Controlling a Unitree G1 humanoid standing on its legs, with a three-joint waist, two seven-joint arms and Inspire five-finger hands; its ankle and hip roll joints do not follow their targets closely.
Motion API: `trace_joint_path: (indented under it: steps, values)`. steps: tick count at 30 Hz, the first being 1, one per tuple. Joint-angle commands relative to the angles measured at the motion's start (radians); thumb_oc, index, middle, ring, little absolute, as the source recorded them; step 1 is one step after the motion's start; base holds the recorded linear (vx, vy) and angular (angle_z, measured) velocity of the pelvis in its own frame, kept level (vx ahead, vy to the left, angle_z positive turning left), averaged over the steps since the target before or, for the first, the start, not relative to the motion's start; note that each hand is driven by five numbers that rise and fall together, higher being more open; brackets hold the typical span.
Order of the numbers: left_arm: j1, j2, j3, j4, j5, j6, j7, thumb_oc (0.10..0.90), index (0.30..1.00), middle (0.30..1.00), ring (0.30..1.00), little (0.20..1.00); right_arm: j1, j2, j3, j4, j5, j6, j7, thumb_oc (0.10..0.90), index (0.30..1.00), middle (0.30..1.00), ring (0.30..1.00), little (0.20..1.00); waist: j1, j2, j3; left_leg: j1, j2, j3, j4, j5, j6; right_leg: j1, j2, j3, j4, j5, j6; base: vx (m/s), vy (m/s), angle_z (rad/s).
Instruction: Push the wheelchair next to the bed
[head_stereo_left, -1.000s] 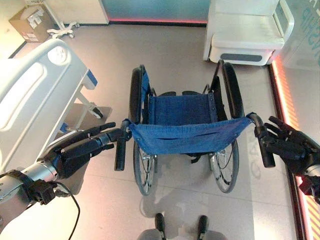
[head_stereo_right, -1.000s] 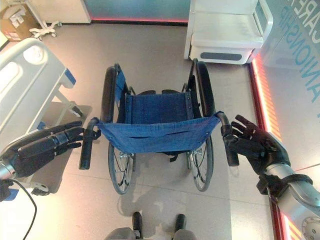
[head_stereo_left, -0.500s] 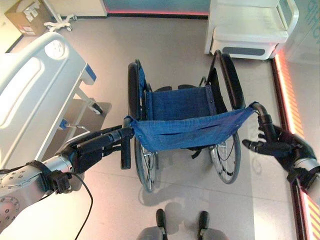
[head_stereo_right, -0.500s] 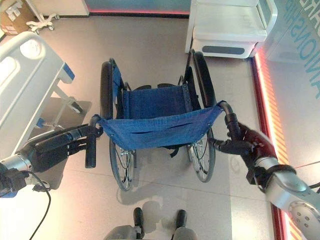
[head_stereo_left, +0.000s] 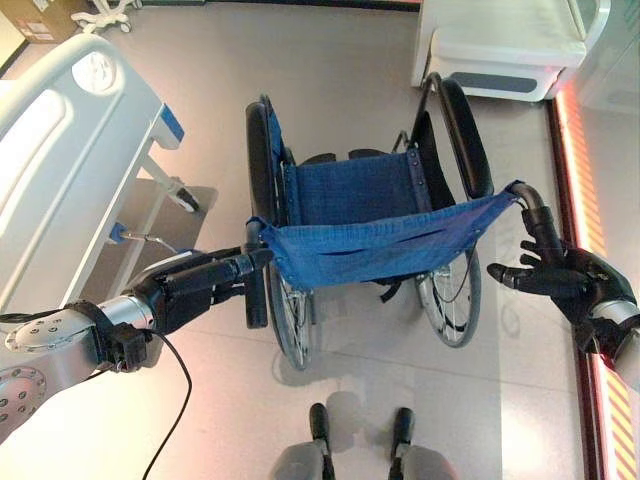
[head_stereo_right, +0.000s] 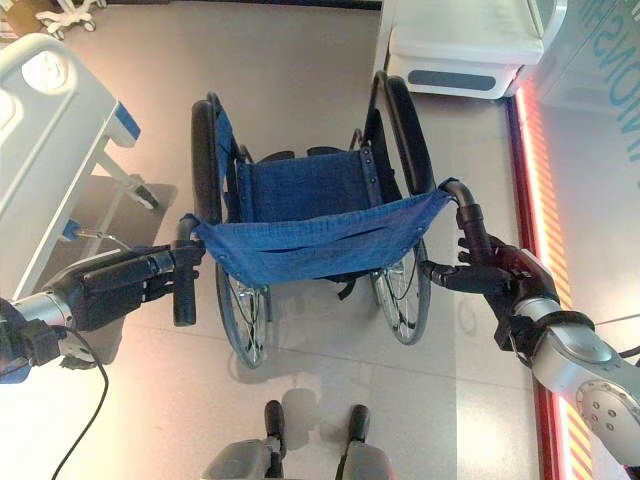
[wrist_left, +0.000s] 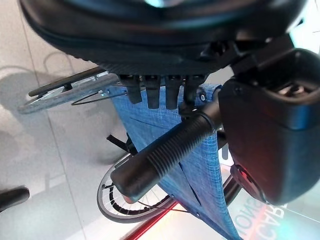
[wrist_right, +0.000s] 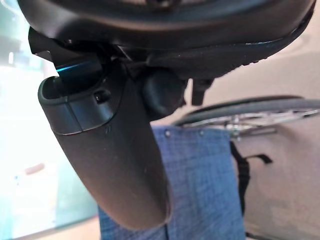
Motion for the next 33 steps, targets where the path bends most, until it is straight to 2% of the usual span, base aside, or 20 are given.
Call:
trace_joint_path:
  steps: [1, 8, 15, 21, 28, 33]
  values:
    - [0.028, 0.024, 0.041, -0.07, 0.02, 0.017, -0.135, 0.8, 0.9, 0.9, 0.9, 0.9, -0.042, -0.108, 0.014, -0.017, 0.027, -0.036, -0.045, 0.4, 0.3, 0.3, 0.3, 0.3, -0.042, 0.008, -0.005, -0.014, 0.031, 0.047, 0.007, 0.034, -0.038, -0.019, -0.008, -0.007, 0.018, 0.053, 0.009, 0.0, 0.0, 0.0]
    - [0.084, 0.049, 0.113, -0.063, 0.006, 0.022, -0.154, 0.8, 0.9, 0.9, 0.9, 0.9, -0.021, -0.128, -0.021, -0.01, 0.037, -0.043, -0.033, 0.4, 0.3, 0.3, 0.3, 0.3, -0.037, 0.009, -0.016, -0.007, 0.031, 0.047, 0.005, 0.032, -0.04, -0.011, -0.007, -0.02, 0.016, 0.049, 0.007, 0.0, 0.0, 0.0]
    - [0.129, 0.057, 0.168, -0.046, 0.056, 0.017, -0.138, 0.8, 0.9, 0.9, 0.9, 0.9, 0.002, -0.139, -0.051, -0.008, 0.042, -0.049, -0.026, 0.4, 0.3, 0.3, 0.3, 0.3, -0.035, 0.012, -0.021, -0.006, 0.033, 0.048, 0.006, 0.032, -0.042, -0.009, -0.008, -0.028, 0.017, 0.046, 0.005, 0.0, 0.0, 0.0]
    - [0.214, 0.06, 0.269, -0.03, 0.057, 0.017, -0.15, 0.8, 0.9, 0.9, 0.9, 0.9, 0.05, -0.151, -0.11, -0.011, 0.056, -0.052, -0.005, 0.4, 0.3, 0.3, 0.3, 0.3, -0.034, 0.014, -0.024, -0.008, 0.032, 0.049, 0.004, 0.033, -0.044, -0.01, -0.009, -0.036, 0.017, 0.046, 0.005, 0.0, 0.0, 0.0]
    - [0.356, 0.068, 0.429, -0.016, 0.149, 0.011, -0.186, 0.8, 0.9, 0.9, 0.9, 0.9, 0.118, -0.171, -0.196, -0.011, 0.082, -0.05, 0.028, 0.4, 0.3, 0.3, 0.3, 0.3, -0.028, 0.018, -0.028, -0.01, 0.029, 0.048, 0.003, 0.034, -0.045, -0.011, -0.009, -0.046, 0.015, 0.046, 0.005, 0.0, 0.0, 0.0]
    - [0.446, 0.065, 0.532, -0.002, 0.122, -0.033, -0.195, 0.8, 0.9, 0.9, 0.9, 0.9, 0.162, -0.182, -0.247, -0.011, 0.103, -0.055, 0.049, 0.4, 0.3, 0.3, 0.3, 0.3, -0.026, 0.021, -0.027, -0.01, 0.028, 0.047, 0.0, 0.035, -0.047, -0.011, -0.013, -0.053, 0.015, 0.048, 0.007, 0.0, 0.0, 0.0]
